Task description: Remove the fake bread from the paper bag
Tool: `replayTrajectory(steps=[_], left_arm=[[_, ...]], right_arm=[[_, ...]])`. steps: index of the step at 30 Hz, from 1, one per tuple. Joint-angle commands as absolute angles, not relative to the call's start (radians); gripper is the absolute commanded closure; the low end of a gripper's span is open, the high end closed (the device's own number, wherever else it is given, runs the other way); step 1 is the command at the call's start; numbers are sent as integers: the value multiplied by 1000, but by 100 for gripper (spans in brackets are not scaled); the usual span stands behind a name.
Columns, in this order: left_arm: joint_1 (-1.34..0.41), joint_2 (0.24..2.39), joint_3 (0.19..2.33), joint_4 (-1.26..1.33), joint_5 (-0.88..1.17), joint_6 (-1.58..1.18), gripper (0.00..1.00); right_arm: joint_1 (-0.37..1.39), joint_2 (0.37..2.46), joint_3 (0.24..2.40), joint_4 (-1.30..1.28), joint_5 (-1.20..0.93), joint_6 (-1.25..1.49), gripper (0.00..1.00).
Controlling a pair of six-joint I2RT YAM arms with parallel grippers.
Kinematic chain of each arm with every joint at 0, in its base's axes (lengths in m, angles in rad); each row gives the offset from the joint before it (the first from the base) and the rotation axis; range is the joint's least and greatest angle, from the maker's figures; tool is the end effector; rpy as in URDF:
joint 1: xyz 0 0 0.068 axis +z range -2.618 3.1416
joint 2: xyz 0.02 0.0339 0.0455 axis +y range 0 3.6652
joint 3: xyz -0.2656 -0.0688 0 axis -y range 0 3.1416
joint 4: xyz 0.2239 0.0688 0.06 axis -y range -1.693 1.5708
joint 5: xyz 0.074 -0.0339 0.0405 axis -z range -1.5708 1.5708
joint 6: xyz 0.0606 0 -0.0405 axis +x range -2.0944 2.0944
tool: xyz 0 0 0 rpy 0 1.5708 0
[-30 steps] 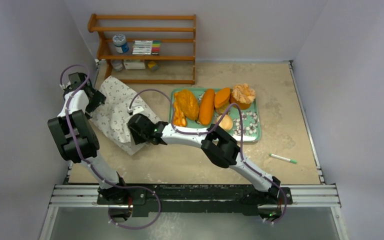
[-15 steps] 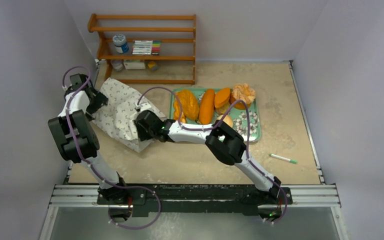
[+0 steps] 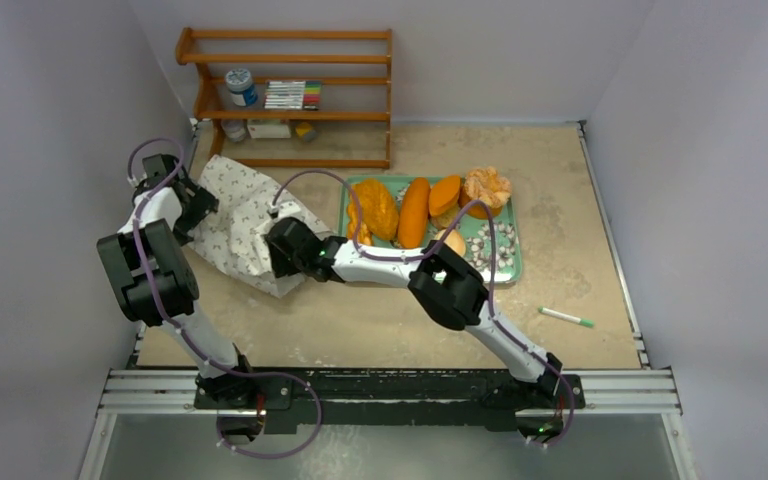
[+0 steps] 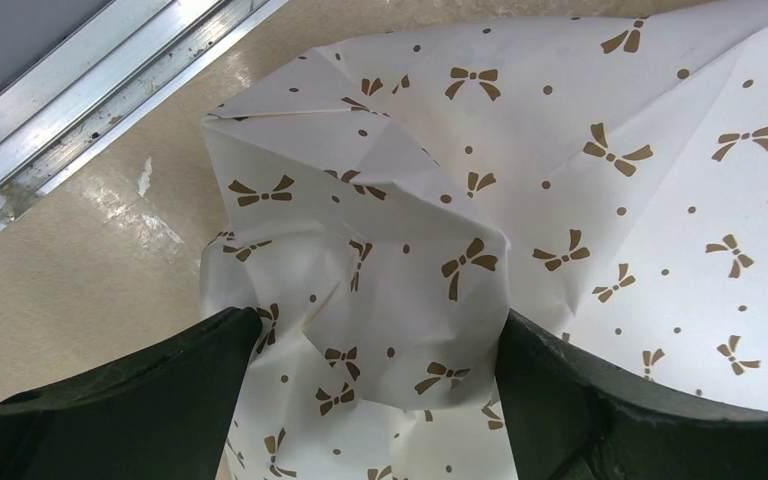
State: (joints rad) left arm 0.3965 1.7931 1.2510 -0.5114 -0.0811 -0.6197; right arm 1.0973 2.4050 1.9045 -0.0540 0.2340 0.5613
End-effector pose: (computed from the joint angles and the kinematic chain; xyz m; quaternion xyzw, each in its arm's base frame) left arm 0.3374 0.1466 0.1916 -0.4790 0.8389 0.0105 0.2583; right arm 0.2656 0.4875 0.1671 -0.1750 0.8517 0.2875 0.4016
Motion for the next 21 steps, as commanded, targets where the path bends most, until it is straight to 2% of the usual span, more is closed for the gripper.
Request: replayTrajectory(steps=[1,7,16,19,21], left_arm=[[393,1784,1180,-586,-47,-610,14],[393,1785,1132,-545,-19,-623,15],[369,1792,1141,-539,-4,-625,16],[362,1791,1140,-537,0,-630,16],[362,1787,1135,-535,1,-632,16]], right_arm=[[1073,2452,2051,-16,310,600,52],[1074,2561,2219,-74,302,599,50],[1072,2650,2352,-94,286,578,48],[1071,2658,2363,-97,261,576,55],[1068,2661,2369,-96,247,574,70]])
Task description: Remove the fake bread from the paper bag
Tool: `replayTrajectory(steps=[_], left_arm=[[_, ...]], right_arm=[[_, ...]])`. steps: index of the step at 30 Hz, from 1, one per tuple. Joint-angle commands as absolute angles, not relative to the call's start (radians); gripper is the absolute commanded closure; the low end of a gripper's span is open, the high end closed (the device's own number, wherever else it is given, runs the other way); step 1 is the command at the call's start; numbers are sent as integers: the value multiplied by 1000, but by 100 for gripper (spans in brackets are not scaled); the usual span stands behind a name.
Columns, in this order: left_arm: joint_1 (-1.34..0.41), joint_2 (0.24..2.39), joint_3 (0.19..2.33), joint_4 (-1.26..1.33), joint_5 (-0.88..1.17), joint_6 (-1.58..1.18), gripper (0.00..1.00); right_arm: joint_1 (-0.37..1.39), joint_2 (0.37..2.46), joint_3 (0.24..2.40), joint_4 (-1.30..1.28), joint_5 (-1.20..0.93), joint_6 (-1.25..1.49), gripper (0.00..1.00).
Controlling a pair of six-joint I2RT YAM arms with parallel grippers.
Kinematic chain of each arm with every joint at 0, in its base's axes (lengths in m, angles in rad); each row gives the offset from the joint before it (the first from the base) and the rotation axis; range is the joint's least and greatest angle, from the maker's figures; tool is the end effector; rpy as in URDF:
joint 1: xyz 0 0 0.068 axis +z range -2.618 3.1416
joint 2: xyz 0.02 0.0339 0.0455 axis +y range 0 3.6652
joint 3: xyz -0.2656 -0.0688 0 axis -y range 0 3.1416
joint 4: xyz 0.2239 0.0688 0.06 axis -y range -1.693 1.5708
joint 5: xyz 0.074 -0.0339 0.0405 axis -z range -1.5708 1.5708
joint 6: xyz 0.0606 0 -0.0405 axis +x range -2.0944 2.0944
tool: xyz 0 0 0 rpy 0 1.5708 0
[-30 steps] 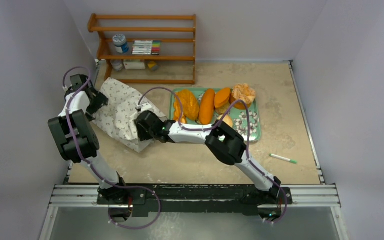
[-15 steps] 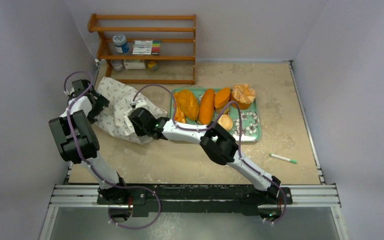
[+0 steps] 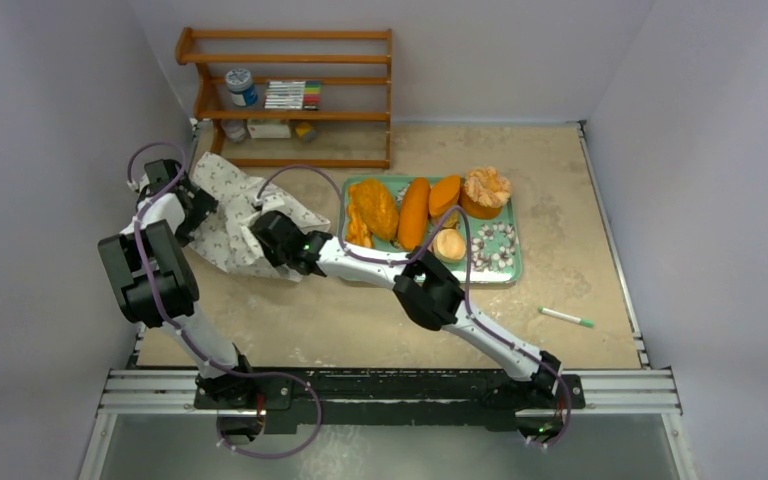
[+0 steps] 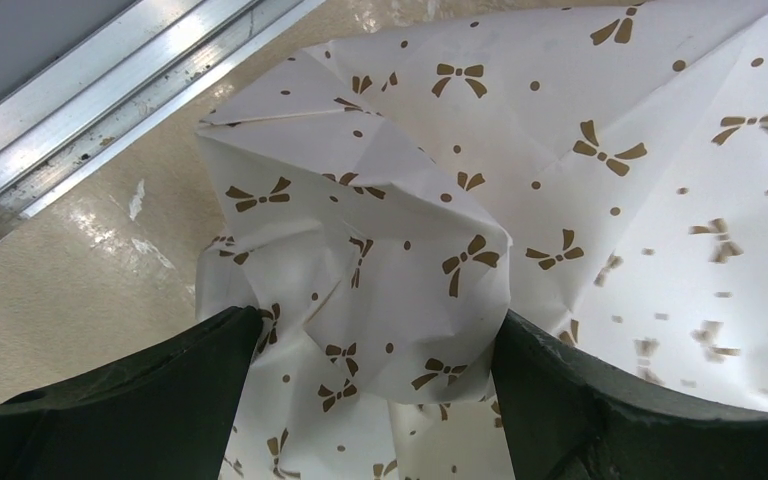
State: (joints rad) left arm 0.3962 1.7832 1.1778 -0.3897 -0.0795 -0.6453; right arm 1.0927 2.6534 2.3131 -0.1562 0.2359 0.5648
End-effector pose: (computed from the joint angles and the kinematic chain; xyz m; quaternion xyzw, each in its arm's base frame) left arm 0.3371 0.1462 0.1823 -0.4865 0.8255 0.0026 0.2862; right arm 0.2898 0.5285 0.1566 -0.1645 0.8394 0.3062 0.4179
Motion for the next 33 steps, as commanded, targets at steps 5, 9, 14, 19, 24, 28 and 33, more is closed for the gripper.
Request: replayTrajectory(steps=[5,9,14,19,24,28,33], left_arm=[[362,1782,1139,-533,3,-641,16],[362,1782,1151,-518,-14,-689,17],[362,1766,1152,-478,-67,-788,17],[362,1743,1156,-443,-143,-880,18],[364,1728,1183,-449,-247,-932,19],[365,1728,1204,-447,-297,-957,19],[368,1738,1229,-447,-319,-964,18]], right_arm=[[1063,2657,2373,-112,227,567,98],[1062,2568,2249,-69,245,552,100],[1061,2425,2063,-15,286,511,100],[1054,2321,1916,10,281,467,100],[1053,2210,1773,32,288,434,100],[1051,2133,1641,51,281,421,100],[1051,2045,1513,65,271,419,100]])
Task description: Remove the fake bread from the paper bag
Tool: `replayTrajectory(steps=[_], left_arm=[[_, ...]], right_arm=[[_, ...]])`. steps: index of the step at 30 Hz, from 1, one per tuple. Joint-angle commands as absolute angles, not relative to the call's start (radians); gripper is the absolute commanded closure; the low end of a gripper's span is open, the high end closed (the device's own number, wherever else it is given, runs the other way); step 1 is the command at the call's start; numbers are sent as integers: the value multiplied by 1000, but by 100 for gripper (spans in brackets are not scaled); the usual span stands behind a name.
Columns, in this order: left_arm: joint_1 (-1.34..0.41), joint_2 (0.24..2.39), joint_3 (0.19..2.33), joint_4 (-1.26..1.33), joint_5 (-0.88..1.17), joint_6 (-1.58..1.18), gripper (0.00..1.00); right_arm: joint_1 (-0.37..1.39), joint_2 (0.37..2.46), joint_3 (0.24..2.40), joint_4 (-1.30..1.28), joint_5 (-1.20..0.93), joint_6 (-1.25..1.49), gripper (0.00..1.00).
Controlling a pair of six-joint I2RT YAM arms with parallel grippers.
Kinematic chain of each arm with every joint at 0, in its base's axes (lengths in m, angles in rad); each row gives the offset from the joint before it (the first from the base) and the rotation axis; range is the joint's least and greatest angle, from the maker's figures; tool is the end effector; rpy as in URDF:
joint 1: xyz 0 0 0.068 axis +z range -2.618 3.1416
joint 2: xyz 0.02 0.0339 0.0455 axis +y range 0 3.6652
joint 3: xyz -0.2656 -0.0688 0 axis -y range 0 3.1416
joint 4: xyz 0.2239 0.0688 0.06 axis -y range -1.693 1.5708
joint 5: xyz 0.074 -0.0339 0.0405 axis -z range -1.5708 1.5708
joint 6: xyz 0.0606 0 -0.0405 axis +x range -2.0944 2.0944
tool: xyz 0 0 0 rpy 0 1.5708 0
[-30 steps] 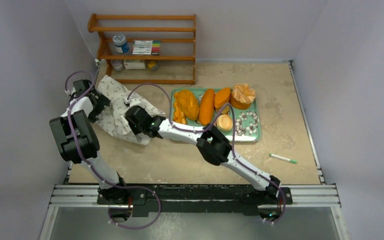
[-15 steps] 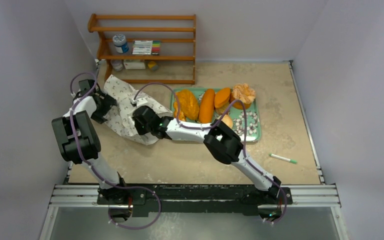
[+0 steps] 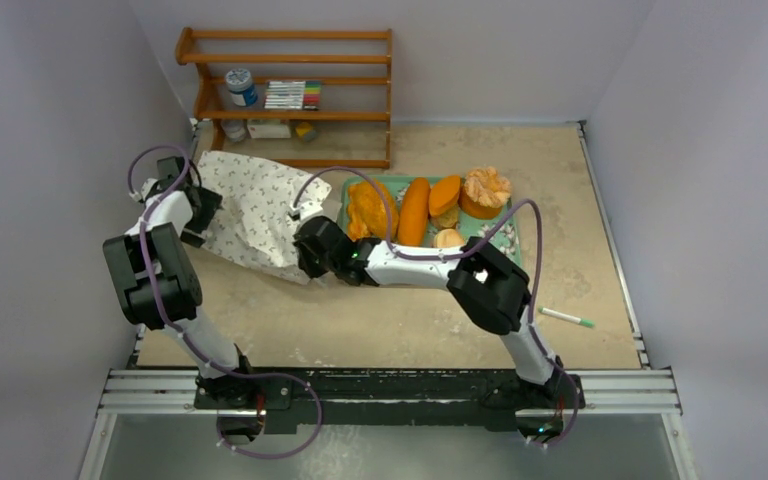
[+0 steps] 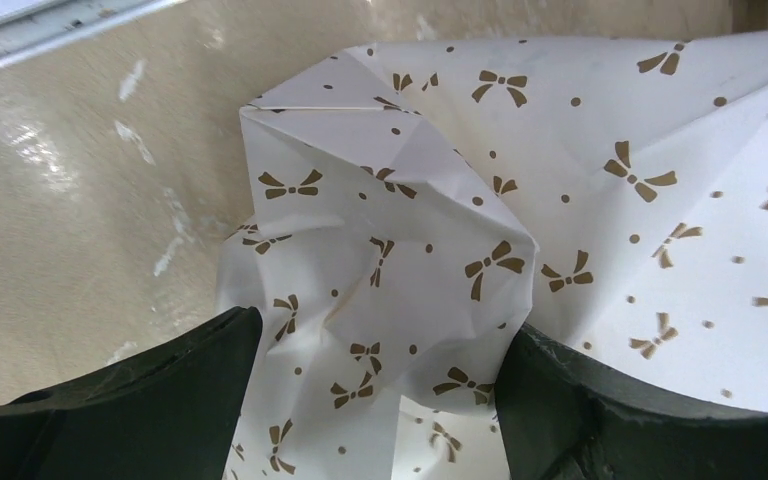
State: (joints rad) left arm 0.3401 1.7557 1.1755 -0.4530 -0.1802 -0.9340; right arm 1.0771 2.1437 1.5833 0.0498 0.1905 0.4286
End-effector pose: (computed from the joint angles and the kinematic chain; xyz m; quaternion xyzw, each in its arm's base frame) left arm 0.3333 0.1295 0.1872 -0.5903 0.7576 0.0056 0.2783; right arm 0.2480 0.4366 0.2033 -0.2280 0.8294 0.2843 0.4234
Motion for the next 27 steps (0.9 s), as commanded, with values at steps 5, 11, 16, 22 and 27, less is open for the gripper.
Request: replayTrajectory(steps=[5,11,16,22,27], left_arm=[[375,1765,1265,-461,-314,-929,18],[387,1785,1281,-464,-311,-888,17],[391,1792,1300,-470,-307,-879,17],[392,1768,1319,-470,-333,-861,18],[393,1770,1341,-481,-330,-858,18]], right_arm=[[1051,1894,1328,96,301,417,100],[1051,1729,1146,101,319,415,100],[1051,1621,1060,66,356,432,100],[1051,1508,1007,-12,381,443,100],[1059,1416,977,-74,339,426,100]])
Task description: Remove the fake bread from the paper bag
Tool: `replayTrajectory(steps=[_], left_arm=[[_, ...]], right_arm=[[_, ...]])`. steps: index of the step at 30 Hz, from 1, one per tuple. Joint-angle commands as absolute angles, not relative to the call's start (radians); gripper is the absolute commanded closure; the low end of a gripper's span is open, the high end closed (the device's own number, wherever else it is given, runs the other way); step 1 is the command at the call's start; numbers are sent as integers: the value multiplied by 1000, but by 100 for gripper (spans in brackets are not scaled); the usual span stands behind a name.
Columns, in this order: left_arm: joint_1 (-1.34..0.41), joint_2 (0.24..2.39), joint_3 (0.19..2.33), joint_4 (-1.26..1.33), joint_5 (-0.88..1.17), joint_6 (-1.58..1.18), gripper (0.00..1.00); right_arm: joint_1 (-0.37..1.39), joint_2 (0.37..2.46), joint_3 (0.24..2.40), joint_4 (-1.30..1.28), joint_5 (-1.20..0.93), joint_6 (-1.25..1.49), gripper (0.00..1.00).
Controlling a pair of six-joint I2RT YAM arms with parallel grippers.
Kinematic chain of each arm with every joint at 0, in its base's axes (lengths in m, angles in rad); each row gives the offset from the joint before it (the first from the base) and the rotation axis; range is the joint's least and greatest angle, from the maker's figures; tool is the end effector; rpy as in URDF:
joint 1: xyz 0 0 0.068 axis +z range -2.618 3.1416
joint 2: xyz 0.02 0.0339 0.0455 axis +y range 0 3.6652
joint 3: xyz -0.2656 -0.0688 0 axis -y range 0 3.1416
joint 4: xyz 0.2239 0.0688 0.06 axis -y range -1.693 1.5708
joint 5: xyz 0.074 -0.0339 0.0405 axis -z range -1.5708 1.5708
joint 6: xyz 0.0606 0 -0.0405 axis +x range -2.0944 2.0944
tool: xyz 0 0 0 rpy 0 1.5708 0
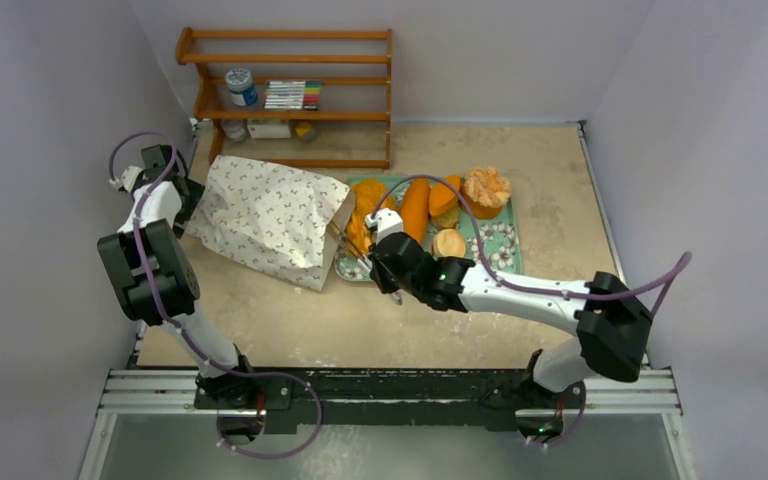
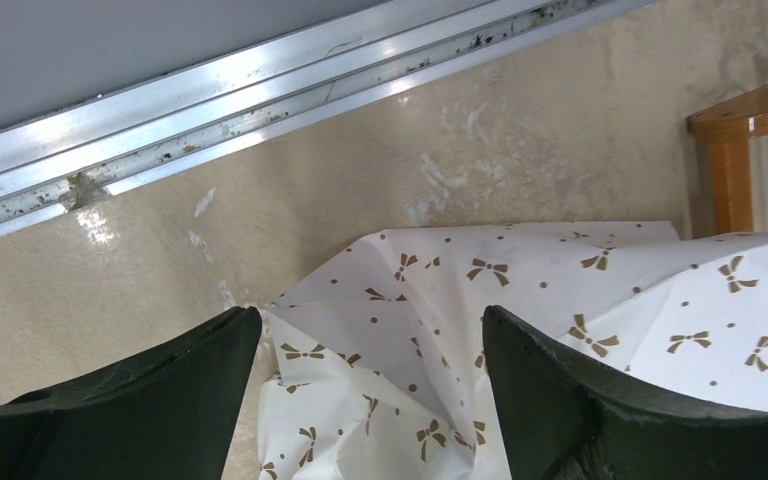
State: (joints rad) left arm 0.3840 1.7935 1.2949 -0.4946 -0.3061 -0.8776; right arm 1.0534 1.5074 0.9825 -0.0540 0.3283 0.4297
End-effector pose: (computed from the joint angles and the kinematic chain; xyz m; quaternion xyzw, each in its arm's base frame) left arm 0.3417 0.1578 0.2078 -0.5938 0.7395 0.0729 0.3086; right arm 0.1836 0.2832 0.2464 -0.1922 0.8497 0.2111 0.4433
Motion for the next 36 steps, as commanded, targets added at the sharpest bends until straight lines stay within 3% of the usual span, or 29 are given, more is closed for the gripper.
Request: replayTrajectory(steps=[1,9,16,23,30,36], left_arm=[[393,1769,1342,-477,-325,-860,18],[392,1787,1377,-477,-320,-868,18],[391,1783,1374,-463,-315,-871,18],[391,1747,1348,-433,-320,-877,17],[390,1654,1290,-397,-348,-902,14],[369,1561,1288,-404,-420,-900,11]], right_arm=[[1062,1403,976,-94,323,422,100],[1115,1257,884,-230,209,417,100],[1235,1022,852,-434,283,564,100],[1247,867,939,-602,472,706,100],[1246,944,1013,-714,636,890,100],[1164,989,1030,-605,722,865,100]])
